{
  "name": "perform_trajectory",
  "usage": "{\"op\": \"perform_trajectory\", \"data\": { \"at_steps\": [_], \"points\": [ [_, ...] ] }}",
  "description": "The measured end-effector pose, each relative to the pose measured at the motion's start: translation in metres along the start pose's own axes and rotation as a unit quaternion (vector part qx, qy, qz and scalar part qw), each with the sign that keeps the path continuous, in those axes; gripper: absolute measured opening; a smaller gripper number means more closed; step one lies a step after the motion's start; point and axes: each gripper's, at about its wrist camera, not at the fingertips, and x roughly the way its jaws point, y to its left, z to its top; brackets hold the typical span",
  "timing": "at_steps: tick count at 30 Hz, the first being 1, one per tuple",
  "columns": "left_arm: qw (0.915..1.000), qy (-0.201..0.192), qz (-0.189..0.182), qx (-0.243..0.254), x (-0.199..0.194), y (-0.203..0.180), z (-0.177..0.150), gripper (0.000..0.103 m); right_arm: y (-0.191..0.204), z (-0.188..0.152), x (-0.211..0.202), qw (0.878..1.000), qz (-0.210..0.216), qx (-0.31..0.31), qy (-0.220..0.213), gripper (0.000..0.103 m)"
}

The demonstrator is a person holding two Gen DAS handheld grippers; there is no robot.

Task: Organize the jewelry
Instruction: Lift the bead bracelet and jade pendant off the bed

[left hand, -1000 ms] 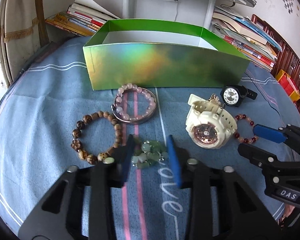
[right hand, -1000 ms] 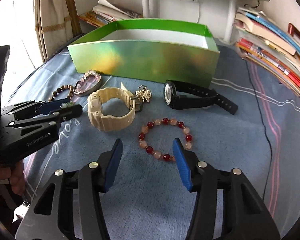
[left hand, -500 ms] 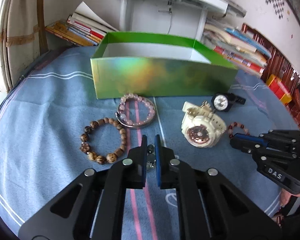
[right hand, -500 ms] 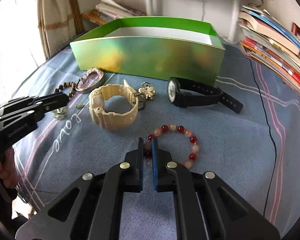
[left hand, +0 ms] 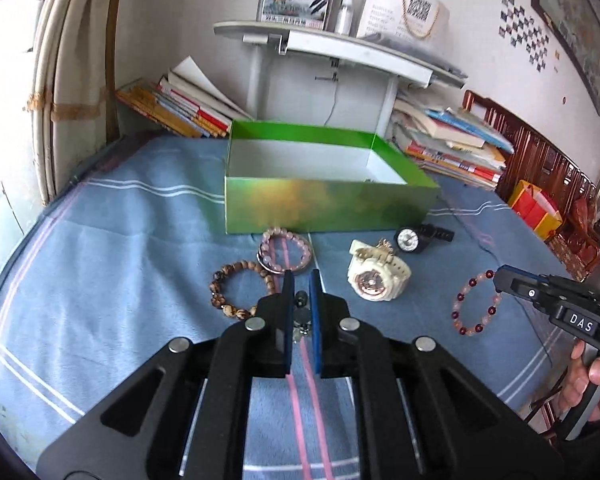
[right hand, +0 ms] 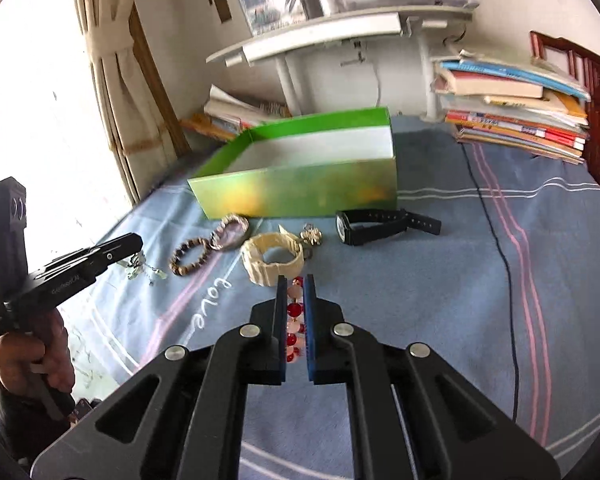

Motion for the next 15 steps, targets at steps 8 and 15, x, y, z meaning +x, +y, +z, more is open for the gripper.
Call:
{"op": "perform_trajectory", "data": {
  "at_steps": [8,15],
  "points": [
    [0.9999,-0.014,-0.006,0.004,-0.023,-0.007,-0.007,0.007,0.029,-0.008,-0.022,0.999,-0.015,-0.029,-0.036,0.007],
    [0.9997,-0.018,-0.01,0.013,-0.032,-0.012,-0.014,0.007,0.04,-0.014,-0.029,0.998,-0.025,-0.038,-0.052,0.007]
  ]
}}
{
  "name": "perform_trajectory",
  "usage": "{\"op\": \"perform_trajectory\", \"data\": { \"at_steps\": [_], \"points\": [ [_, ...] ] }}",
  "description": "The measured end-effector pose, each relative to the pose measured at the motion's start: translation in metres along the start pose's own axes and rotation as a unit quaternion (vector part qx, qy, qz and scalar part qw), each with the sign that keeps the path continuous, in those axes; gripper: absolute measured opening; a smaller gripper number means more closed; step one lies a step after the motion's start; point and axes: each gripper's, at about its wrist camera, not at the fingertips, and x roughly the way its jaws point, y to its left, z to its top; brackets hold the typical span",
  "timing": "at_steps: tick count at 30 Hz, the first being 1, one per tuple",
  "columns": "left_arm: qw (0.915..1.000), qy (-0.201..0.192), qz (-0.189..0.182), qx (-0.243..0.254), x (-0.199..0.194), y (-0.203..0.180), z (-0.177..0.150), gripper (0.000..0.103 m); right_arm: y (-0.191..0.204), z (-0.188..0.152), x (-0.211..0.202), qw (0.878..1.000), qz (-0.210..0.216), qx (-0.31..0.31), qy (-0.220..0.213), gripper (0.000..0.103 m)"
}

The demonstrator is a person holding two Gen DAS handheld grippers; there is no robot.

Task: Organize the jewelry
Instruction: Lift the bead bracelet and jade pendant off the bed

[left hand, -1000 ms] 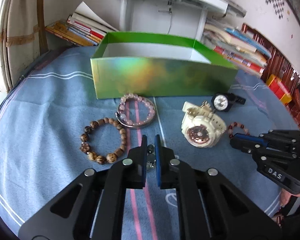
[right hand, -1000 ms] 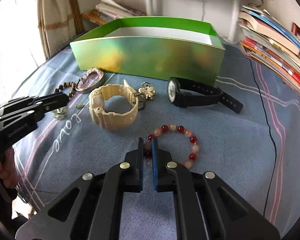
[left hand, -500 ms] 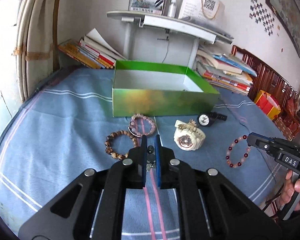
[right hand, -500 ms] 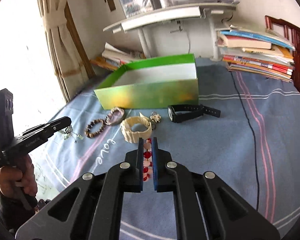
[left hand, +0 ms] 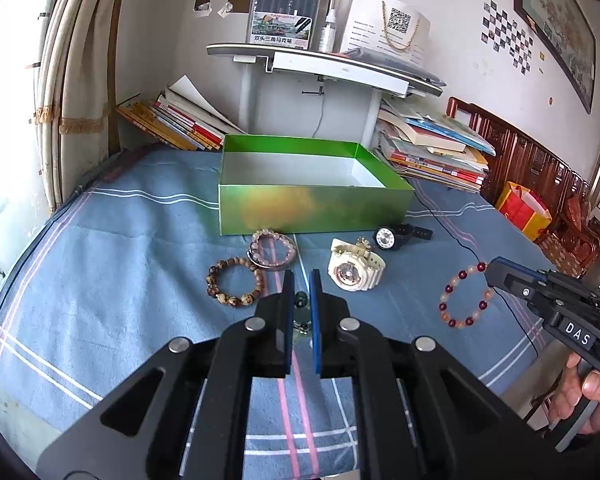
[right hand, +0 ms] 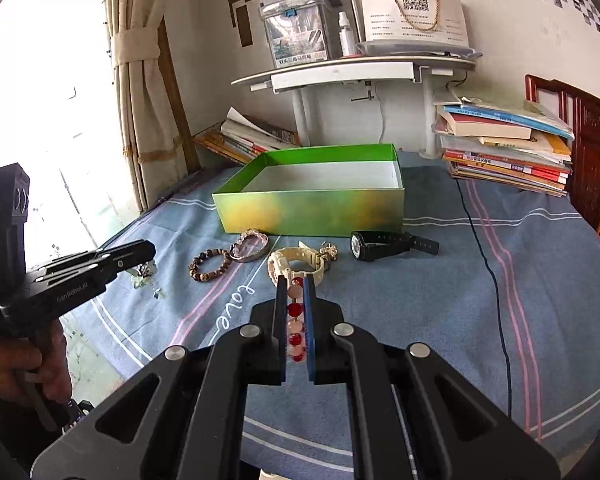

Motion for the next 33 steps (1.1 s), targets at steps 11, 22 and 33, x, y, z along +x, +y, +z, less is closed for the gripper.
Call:
{"op": "perform_trajectory", "data": {
  "at_steps": [11,22,33],
  "points": [
    [1.0,-0.002,-0.003,0.003,-0.0067,-0.0007,-0.0057,0.007,0.0046,-0.0033,-0.0052,1.0,-0.007,0.001,-0.01,0.008],
    [0.9998,-0.006,0.013,0.013,-0.0064,-0.0033,-0.0072,0.007,0.0067,-0.0052,-0.0028,1.0,-0.007,0.001,-0.009,0.008],
    [0.9993,0.0,0.034,0.017,0.002,-0.0066,-0.0066,0.007,0.0063,-0.0053,-0.0009,1.0,-0.008,0.003,-0.009,0.008]
  ]
}}
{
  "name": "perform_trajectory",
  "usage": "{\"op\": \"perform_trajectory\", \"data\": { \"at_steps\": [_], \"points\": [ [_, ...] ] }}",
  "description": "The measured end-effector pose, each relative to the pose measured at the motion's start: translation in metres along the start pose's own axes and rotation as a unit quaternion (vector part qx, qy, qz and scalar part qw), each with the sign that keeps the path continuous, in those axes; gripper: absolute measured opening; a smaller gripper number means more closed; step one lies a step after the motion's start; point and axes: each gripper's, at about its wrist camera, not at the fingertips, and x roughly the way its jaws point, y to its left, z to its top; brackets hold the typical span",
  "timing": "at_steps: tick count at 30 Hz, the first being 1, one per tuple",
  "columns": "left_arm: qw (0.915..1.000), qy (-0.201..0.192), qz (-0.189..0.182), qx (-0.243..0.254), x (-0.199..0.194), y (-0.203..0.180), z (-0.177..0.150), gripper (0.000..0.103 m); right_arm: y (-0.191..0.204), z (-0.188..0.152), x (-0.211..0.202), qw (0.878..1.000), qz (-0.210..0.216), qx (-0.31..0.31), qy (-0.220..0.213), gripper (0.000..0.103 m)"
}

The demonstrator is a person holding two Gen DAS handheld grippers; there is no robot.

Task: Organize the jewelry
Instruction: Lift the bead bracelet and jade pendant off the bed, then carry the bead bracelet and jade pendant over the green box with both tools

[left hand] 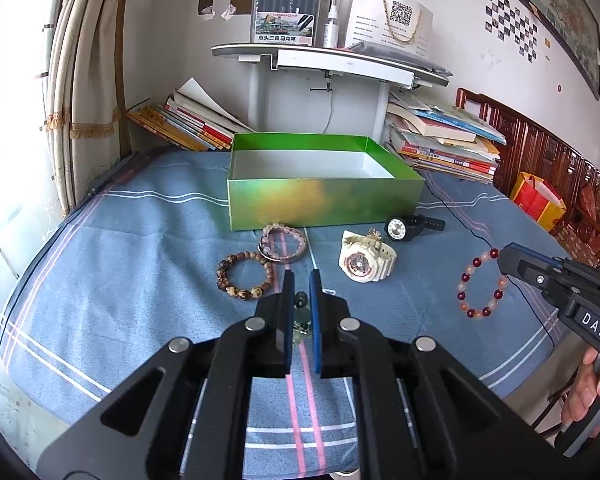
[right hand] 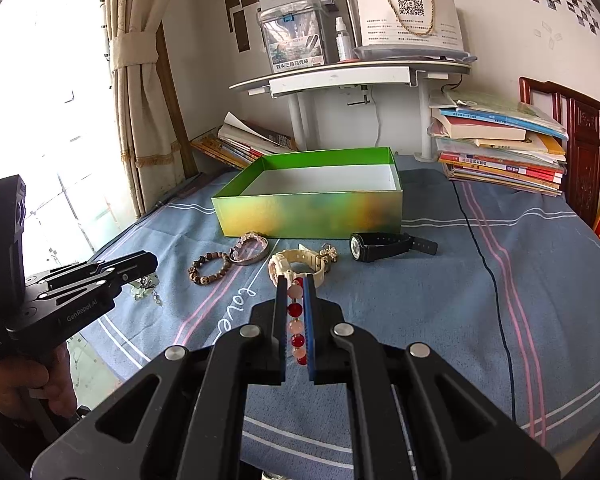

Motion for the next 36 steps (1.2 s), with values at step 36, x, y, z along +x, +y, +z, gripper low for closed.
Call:
{"op": "perform_trajectory", "data": {
  "at_steps": [36],
  "points": [
    [0.9987,-0.027,0.017,0.04,0.016,-0.009,0.058,0.007,-0.009,0.048,0.013,0.999,-0.002,-0.014,-0.033,0.008]
  ]
}}
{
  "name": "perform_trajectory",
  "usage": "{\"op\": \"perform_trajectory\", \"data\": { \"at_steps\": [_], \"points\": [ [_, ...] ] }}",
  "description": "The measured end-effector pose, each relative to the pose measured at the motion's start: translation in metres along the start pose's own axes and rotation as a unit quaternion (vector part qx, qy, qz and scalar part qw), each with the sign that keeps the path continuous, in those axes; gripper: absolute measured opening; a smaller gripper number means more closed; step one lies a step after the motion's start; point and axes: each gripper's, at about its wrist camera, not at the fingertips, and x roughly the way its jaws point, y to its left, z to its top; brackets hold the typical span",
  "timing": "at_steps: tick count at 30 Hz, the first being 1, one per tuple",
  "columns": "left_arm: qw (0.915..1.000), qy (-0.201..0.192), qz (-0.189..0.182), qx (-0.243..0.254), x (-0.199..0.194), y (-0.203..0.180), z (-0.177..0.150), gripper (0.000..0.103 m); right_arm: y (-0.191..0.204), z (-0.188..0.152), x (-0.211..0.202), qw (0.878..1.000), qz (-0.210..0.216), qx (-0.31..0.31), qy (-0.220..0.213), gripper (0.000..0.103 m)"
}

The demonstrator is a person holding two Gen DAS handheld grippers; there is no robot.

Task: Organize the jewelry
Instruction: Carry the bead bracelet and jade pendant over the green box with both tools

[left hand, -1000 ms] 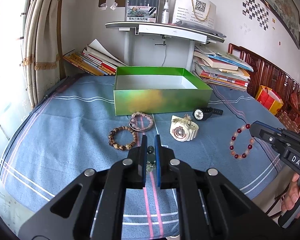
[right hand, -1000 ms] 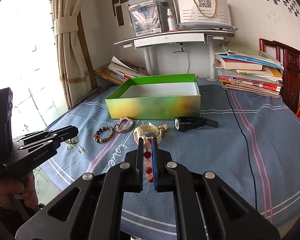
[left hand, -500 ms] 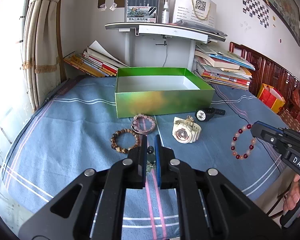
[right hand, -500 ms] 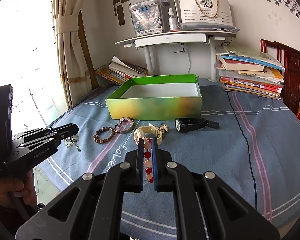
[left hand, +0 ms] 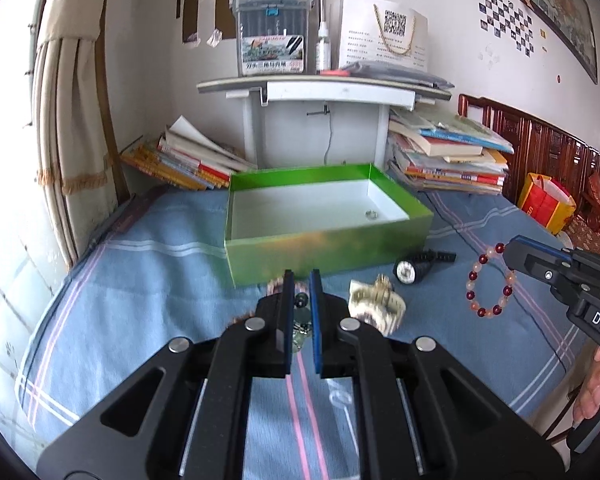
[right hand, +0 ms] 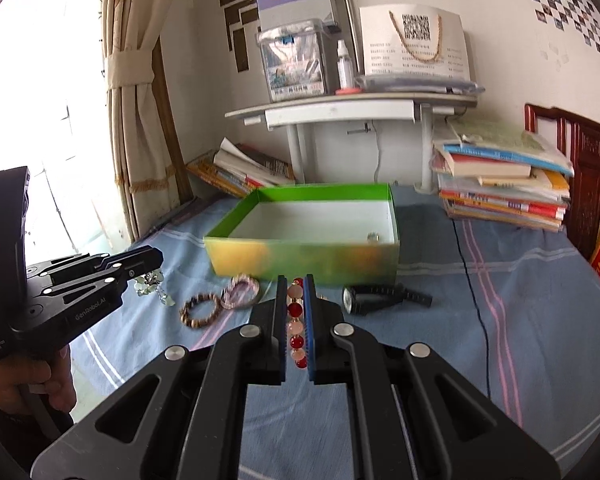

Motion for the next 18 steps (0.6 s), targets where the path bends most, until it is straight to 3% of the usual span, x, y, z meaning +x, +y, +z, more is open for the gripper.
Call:
{"op": "perform_trajectory", "data": {
  "at_steps": [11,18],
  "points": [
    [0.9989,-0.041,0.009,0.02,0.035,-0.002,0.079,0.007,-0.014,0.068,0.039,0.999,0.01,-0.008,-0.036,0.008],
    [0.999,-0.041,0.007,0.017,0.097,0.0,0.125,0.007,-0.032,0.109,0.093,0.999,0.025,0.0,-0.039,0.008]
  ]
}}
